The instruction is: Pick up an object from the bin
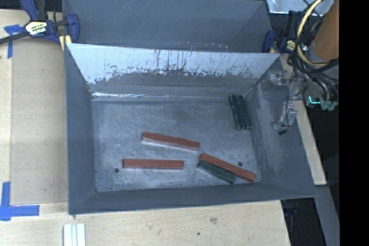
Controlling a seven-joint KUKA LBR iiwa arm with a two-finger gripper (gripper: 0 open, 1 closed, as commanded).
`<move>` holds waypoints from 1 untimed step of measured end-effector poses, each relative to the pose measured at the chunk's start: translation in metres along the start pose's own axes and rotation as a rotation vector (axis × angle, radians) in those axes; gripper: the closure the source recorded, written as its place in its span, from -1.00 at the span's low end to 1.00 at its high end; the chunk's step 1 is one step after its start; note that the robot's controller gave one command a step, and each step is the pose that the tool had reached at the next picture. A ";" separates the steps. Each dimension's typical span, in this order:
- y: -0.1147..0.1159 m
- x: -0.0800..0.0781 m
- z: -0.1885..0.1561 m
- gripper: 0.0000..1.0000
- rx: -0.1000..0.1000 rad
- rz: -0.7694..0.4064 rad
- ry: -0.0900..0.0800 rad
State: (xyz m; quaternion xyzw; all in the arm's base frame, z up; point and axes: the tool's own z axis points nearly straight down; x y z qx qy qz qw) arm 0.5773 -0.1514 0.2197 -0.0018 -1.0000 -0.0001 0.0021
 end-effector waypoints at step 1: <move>0.101 -0.002 0.082 -1.00 -0.004 -0.151 -0.002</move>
Offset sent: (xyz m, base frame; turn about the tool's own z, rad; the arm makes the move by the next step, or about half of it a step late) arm 0.0029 0.0969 -0.0792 -0.1440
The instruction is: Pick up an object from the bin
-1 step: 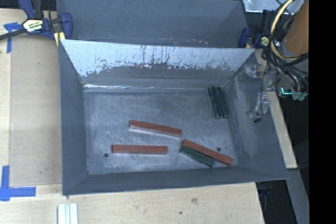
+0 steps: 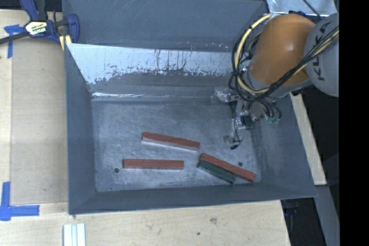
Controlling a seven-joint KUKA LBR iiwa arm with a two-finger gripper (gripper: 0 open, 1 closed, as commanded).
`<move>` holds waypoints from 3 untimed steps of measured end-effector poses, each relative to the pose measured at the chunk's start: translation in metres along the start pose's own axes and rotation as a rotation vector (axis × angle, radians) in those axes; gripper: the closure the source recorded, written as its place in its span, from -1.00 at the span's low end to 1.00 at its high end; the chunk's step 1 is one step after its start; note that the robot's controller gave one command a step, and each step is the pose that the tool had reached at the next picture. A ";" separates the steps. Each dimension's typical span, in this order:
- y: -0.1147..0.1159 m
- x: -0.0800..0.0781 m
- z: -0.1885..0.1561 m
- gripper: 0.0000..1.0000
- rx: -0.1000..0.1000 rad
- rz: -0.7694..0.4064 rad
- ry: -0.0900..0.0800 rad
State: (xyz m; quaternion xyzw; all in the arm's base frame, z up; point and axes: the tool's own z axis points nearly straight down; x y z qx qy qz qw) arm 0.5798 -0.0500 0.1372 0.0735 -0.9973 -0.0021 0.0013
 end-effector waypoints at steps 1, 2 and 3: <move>0.065 0.003 0.058 -1.00 0.002 -0.231 0.000; 0.122 0.004 0.067 -1.00 0.003 -0.383 -0.001; 0.121 0.003 0.066 1.00 0.005 -0.384 -0.003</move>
Offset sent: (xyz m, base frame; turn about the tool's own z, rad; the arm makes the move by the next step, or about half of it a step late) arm -0.0122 0.0623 -0.0565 -0.2288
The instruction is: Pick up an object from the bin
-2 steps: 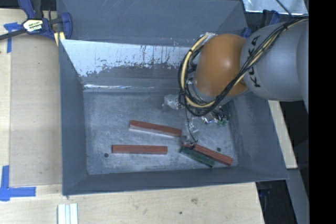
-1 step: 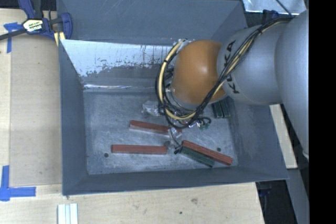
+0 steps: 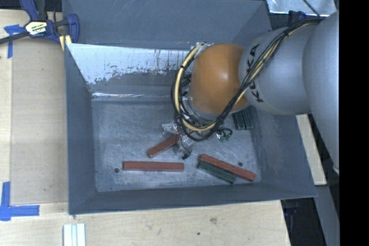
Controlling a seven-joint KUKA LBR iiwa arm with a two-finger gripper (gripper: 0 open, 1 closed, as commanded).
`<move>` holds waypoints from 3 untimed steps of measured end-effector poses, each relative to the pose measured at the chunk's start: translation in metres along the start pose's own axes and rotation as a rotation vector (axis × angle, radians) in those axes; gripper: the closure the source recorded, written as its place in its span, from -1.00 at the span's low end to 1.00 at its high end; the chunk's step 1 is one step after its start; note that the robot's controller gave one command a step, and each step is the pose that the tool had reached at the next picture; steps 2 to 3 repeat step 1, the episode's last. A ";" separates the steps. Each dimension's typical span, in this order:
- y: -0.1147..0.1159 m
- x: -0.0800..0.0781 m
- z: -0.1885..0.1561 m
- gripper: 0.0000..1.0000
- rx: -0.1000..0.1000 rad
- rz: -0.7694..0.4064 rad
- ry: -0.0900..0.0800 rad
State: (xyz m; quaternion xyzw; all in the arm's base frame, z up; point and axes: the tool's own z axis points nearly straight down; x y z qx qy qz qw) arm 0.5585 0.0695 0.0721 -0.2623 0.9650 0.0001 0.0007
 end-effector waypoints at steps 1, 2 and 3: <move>0.027 0.004 -0.151 1.00 0.001 -0.011 -0.004; 0.027 0.004 -0.151 1.00 0.001 -0.011 -0.004; 0.027 0.004 -0.151 1.00 0.001 -0.011 -0.004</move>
Offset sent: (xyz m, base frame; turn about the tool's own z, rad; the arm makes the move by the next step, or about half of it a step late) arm -0.0192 0.0214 0.1499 -0.0106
